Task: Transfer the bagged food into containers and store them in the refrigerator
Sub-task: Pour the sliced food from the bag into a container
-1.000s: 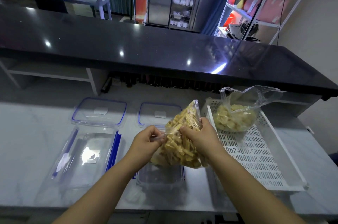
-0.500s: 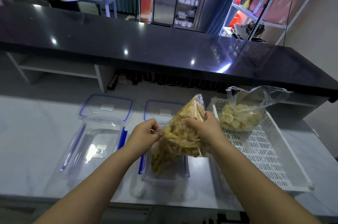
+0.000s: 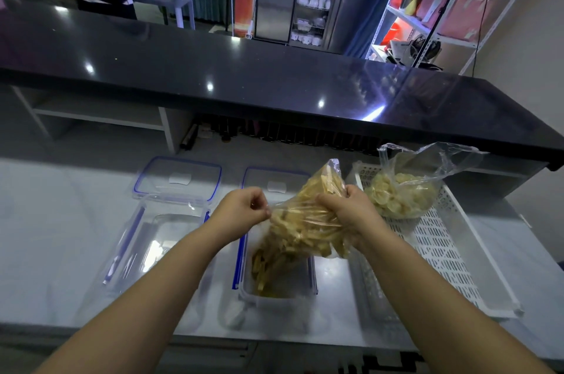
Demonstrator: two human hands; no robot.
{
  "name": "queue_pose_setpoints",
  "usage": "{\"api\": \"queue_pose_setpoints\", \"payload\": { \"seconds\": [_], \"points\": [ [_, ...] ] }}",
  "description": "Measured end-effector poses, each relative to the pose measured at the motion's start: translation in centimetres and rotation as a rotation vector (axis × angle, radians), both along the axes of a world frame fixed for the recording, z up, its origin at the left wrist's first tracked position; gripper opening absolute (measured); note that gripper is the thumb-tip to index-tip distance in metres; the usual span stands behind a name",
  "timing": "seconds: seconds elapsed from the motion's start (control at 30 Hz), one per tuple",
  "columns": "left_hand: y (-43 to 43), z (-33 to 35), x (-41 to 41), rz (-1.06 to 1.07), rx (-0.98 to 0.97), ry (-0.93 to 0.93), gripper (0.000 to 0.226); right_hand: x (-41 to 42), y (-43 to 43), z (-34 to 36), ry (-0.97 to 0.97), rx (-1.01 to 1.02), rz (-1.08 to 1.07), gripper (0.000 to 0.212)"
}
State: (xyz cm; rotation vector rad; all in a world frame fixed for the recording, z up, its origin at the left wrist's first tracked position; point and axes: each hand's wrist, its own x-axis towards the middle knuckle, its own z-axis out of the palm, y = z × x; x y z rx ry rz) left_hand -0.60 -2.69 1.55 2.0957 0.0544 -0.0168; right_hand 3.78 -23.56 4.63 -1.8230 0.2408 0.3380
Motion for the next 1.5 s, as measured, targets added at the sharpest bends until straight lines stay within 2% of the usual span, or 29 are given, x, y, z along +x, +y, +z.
{"api": "queue_pose_setpoints", "payload": {
  "seconds": [0.13,0.4,0.5,0.63,0.8,0.97,1.07,1.2,1.5],
  "points": [
    [0.3,0.0,0.5,0.033,-0.032,-0.033,0.016,0.6,0.1,0.1,-0.038,0.029,-0.009,0.041],
    [1.0,-1.5,-0.2,-0.178,-0.023,0.161,0.009,0.4,-0.7,-0.7,0.108,-0.01,0.085,0.045],
    [1.8,-1.2,0.0,-0.097,-0.08,0.129,0.016,0.6,-0.7,-0.7,0.048,0.015,0.017,0.04],
    [2.2,-1.6,0.1,0.077,-0.051,0.089,0.021,0.4,-0.2,-1.1,0.008,0.047,-0.085,0.033],
    [0.9,-3.0,-1.1,0.072,-0.053,0.073,0.023,-1.0,1.0,-2.7,0.081,-0.002,-0.026,0.035],
    [-0.4,-3.9,-1.7,0.048,0.09,0.03,0.041,-1.8,1.8,-3.2,0.085,-0.053,0.041,0.032],
    [-0.8,-4.6,-2.2,0.087,-0.049,0.078,0.041,-2.3,2.2,-3.5,0.078,-0.09,0.072,0.032],
    [-0.4,-5.1,-2.3,0.153,-0.198,0.068,0.04,-2.0,2.9,-3.4,0.126,-0.037,0.062,0.034],
    [0.0,-5.6,-1.9,0.205,-0.252,0.06,0.038,0.5,6.4,-3.6,0.104,0.014,-0.052,0.038]
  ]
}}
